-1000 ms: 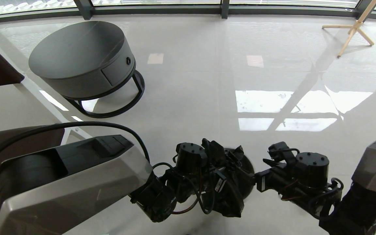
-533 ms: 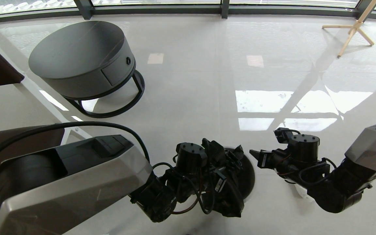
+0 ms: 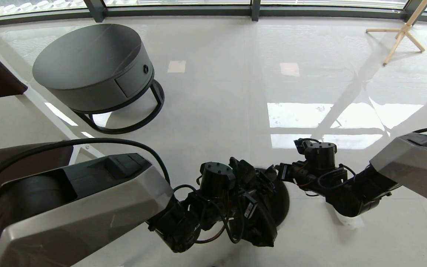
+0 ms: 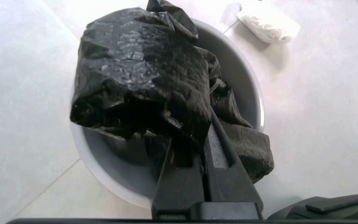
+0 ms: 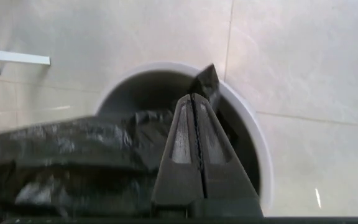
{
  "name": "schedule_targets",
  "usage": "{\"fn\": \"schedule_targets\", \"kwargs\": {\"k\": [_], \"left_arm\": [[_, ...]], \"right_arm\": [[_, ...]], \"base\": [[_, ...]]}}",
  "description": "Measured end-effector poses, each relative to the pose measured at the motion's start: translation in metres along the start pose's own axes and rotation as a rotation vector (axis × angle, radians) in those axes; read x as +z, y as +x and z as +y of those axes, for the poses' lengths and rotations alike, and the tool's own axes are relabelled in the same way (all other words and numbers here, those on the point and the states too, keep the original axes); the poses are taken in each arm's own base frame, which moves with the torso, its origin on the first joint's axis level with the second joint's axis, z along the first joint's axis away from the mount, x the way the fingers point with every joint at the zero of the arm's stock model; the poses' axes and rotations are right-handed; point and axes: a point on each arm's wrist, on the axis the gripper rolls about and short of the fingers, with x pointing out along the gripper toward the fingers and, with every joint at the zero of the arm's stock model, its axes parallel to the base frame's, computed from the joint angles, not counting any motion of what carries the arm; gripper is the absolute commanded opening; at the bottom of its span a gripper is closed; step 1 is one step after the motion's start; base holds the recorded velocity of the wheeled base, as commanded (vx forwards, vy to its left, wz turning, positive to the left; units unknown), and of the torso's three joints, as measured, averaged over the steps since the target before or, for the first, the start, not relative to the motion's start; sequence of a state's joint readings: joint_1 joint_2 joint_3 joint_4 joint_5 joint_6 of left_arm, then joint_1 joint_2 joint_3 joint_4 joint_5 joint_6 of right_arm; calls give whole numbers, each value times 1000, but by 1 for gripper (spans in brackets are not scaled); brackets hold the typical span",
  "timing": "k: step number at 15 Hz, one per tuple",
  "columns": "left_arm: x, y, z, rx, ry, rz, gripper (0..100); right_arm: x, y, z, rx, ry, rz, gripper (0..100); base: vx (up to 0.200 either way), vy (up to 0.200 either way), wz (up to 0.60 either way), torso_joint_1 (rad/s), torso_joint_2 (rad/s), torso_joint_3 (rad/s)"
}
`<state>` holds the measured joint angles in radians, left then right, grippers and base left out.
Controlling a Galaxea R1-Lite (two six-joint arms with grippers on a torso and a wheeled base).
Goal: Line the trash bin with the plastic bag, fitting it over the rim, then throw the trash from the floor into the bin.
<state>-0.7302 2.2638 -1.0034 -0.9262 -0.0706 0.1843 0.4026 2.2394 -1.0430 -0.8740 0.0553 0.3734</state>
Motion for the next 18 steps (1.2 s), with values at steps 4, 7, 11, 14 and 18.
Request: {"fn": "schedule_targets", "kwargs": {"k": [4,7,11,14,18], "left_arm": [[0,0,0,0,0,2,0],[0,0,0,0,0,2,0],[-1,0,0,0,0,2,0],[-1,0,0,0,0,3,0],[-2,0,0,-1,-1,7,0]], "right_arm": [[-8,20,-2,3,0,2,0],[-18,27,-5,0,-1,23,0],[-30,32,-7,-5,-1,54,0],[-42,38,-7,-6,-3,81,0],[-52,47,-9,-8,-4,95,0]], "base": [[0,0,0,0,0,0],[0,0,0,0,0,0],[0,0,0,0,0,0],[0,0,0,0,0,0],[0,0,0,0,0,0]]}}
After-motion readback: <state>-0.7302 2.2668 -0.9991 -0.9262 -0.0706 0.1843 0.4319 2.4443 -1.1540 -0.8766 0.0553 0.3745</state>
